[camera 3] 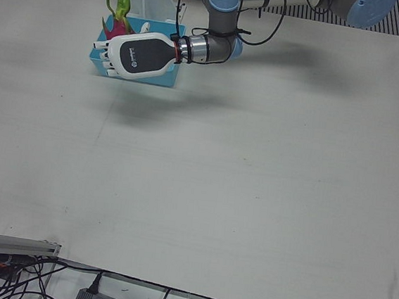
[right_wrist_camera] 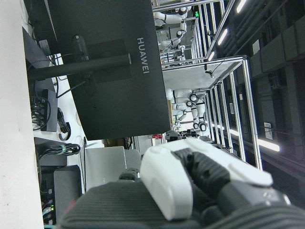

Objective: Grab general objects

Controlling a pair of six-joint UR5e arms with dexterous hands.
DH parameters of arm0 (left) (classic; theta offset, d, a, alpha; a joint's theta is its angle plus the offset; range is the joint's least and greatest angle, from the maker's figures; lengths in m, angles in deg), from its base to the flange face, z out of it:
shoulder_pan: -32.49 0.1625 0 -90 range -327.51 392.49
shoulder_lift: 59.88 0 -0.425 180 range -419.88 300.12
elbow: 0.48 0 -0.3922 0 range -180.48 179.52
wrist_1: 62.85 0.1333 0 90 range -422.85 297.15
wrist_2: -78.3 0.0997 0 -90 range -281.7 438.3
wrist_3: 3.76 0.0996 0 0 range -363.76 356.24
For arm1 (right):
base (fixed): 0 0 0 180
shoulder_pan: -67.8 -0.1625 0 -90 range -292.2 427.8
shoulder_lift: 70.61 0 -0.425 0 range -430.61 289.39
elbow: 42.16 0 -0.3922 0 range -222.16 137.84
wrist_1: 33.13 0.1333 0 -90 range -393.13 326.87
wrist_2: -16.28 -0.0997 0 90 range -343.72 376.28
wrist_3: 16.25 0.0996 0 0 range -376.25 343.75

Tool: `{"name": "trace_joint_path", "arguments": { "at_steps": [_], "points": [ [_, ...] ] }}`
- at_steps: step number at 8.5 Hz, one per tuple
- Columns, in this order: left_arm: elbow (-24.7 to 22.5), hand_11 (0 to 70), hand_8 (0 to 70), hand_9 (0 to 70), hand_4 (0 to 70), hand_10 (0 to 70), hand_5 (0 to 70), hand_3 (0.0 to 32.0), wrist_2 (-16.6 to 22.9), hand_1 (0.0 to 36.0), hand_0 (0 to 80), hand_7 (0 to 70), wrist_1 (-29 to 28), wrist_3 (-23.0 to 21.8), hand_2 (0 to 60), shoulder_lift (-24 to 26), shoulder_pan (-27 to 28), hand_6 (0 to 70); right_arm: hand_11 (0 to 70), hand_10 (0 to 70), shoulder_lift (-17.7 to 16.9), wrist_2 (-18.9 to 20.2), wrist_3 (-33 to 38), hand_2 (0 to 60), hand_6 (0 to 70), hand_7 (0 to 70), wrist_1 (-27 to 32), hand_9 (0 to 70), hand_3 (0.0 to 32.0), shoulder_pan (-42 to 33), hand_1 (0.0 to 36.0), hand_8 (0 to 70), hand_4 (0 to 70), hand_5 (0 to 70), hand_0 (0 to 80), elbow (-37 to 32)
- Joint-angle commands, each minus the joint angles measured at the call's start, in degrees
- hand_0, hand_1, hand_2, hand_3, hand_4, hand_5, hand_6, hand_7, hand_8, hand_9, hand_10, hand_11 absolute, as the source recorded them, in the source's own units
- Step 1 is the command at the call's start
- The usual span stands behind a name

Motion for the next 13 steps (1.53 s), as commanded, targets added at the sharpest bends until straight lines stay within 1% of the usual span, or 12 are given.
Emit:
{"name": "trace_joint_path", "arguments": {
  "at_steps": [1,2,4,5,6,7,8,9,10,11,12,13],
  "points": [
    [-0.43,70.0,70.0,70.0,62.3,70.0,70.0,0.0,-0.33,11.9,51.4,70.0,-1.44,2.93,50.6,-0.16,7.02,70.0,0.0,0.0,0.0,0.0,0.03,0.0,0.0,0.0,0.0,0.0,0.0,0.0,0.0,0.0,0.0,0.0,0.0,0.0],
    [-0.34,70.0,70.0,70.0,62.3,70.0,70.0,0.0,-0.42,12.5,51.7,70.0,-1.88,4.68,52.7,-0.16,8.69,70.0,0.0,0.0,0.0,0.0,0.03,0.0,0.0,0.0,0.0,0.0,0.0,0.0,0.0,0.0,0.0,0.0,0.0,0.0],
    [-0.16,70.0,70.0,70.0,59.7,70.0,70.0,0.0,-0.25,13.1,51.8,70.0,-5.12,4.35,51.8,-0.16,11.69,70.0,0.0,0.0,0.0,0.0,-0.06,0.0,0.0,0.0,0.0,0.0,0.0,0.0,0.0,0.0,0.0,0.0,0.0,0.0],
    [-0.08,70.0,65.0,70.0,52.1,70.0,70.0,0.0,-0.07,8.4,49.9,70.0,-5.22,4.17,33.6,-0.07,12.4,70.0,0.0,0.0,0.0,0.0,0.03,0.0,0.0,0.0,0.0,0.0,0.0,0.0,0.0,0.0,0.0,0.0,0.0,0.0],
    [-0.08,64.6,40.8,51.0,32.6,45.6,70.0,0.0,0.02,7.3,48.4,62.1,-4.09,4.17,15.5,0.02,13.45,57.9,0.0,0.0,0.0,0.0,0.03,0.0,0.0,0.0,0.0,0.0,0.0,0.0,0.0,0.0,0.0,0.0,0.0,0.0],
    [-0.08,27.9,15.4,19.2,17.6,18.4,70.0,0.0,-0.07,13.0,50.4,35.7,-4.17,4.25,9.5,0.02,13.98,28.0,0.0,0.0,0.0,0.0,0.03,0.0,0.0,0.0,0.0,0.0,0.0,0.0,0.0,0.0,0.0,0.0,0.0,0.0],
    [-0.08,20.6,10.3,11.1,24.7,13.3,0.9,0.0,-0.07,12.8,50.1,29.1,-4.43,4.25,6.4,0.02,13.98,21.9,0.0,0.0,0.0,0.0,0.03,0.0,0.0,0.0,0.0,0.0,0.0,0.0,0.0,0.0,0.0,0.0,0.0,0.0],
    [-0.16,14.8,7.9,5.7,21.8,9.4,0.0,0.0,0.02,10.9,48.6,25.9,-4.43,4.25,3.6,0.02,13.98,19.3,0.0,0.0,0.0,0.0,0.03,0.0,0.0,0.0,0.0,0.0,0.0,0.0,0.0,0.0,0.0,0.0,0.0,0.0],
    [-0.16,11.0,8.6,2.6,20.5,7.0,0.0,0.0,0.02,6.7,46.9,20.3,-4.43,4.25,0.0,0.02,13.98,17.9,0.0,0.0,0.0,0.0,0.03,0.0,0.0,0.0,0.0,0.0,0.0,0.0,0.0,0.0,0.0,0.0,0.0,0.0],
    [-0.08,10.1,7.6,2.2,19.4,6.5,0.0,0.0,0.02,6.4,46.7,18.4,-4.43,4.25,0.0,0.02,13.98,16.5,0.0,0.0,0.0,0.0,0.03,0.0,0.0,0.0,0.0,0.0,0.0,0.0,0.0,0.0,0.0,0.0,0.0,0.0],
    [-0.08,9.0,7.8,2.8,18.9,5.8,0.0,0.0,0.02,5.3,46.1,21.0,-4.52,4.25,0.0,-0.16,13.9,16.9,0.0,0.0,0.0,0.0,0.03,0.0,0.0,0.0,0.0,0.0,0.0,0.0,0.0,0.0,0.0,0.0,0.0,0.0],
    [-0.08,9.4,8.1,3.6,19.2,6.1,0.0,0.0,0.02,5.0,45.9,25.4,-4.61,4.25,0.0,-0.25,13.9,17.5,0.0,0.0,0.0,0.0,0.03,0.0,0.0,0.0,-0.09,0.0,0.0,0.0,0.0,0.0,0.0,0.0,0.0,0.0]
  ]
}}
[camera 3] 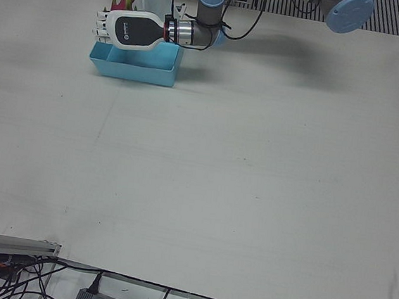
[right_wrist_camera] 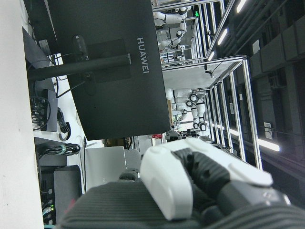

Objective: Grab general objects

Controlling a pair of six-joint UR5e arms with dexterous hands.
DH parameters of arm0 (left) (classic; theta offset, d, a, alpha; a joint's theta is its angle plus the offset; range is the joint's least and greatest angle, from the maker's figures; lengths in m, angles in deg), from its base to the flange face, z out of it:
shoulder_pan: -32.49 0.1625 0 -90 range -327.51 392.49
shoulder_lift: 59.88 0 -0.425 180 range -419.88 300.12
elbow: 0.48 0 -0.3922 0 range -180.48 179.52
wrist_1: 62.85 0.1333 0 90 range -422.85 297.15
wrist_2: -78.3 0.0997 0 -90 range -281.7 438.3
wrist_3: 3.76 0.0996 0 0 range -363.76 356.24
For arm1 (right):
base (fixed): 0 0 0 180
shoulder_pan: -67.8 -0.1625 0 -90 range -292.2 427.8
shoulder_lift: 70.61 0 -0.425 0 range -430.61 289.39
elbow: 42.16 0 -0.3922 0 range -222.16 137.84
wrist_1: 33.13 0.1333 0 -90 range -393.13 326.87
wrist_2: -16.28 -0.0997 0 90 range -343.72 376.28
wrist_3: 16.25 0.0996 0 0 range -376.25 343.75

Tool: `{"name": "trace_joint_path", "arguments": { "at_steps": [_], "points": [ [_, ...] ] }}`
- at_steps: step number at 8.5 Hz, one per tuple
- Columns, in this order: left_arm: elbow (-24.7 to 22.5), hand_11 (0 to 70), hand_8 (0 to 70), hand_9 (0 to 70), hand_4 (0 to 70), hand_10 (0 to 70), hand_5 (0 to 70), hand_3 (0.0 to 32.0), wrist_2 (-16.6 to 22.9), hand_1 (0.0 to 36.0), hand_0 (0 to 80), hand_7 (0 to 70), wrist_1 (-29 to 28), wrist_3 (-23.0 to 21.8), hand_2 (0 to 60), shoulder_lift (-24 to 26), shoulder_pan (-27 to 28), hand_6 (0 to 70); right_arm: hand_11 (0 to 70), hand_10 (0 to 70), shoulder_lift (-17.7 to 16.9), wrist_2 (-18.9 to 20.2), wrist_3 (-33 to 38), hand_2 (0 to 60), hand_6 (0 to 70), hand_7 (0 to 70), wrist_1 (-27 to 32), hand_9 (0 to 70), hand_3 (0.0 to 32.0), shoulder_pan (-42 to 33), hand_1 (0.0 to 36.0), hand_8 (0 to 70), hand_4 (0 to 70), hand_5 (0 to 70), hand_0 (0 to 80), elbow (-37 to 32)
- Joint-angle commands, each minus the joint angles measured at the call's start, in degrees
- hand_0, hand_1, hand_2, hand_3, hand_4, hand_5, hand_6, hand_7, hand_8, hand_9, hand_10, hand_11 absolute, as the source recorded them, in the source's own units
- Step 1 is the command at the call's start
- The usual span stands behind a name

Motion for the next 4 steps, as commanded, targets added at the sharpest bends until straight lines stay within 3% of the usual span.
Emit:
{"name": "trace_joint_path", "arguments": {
  "at_steps": [1,4],
  "points": [
    [0.03,10.8,8.3,4.0,20.0,7.0,0.0,0.0,0.01,5.5,46.1,27.4,-0.15,0.0,0.0,-0.21,-0.13,18.6,0.0,0.0,0.0,0.0,0.0,0.0,0.0,0.0,0.0,0.0,0.0,0.0,0.0,0.0,0.0,0.0,0.0,0.0],
    [0.47,10.4,5.8,3.4,19.8,6.6,0.0,0.0,0.27,7.7,46.7,24.1,1.41,-1.39,0.2,-0.82,-1.1,15.8,0.0,0.0,0.0,0.0,-0.09,0.0,0.0,0.0,0.0,0.0,0.0,0.0,0.0,0.0,0.0,0.0,0.0,0.0]
  ]
}}
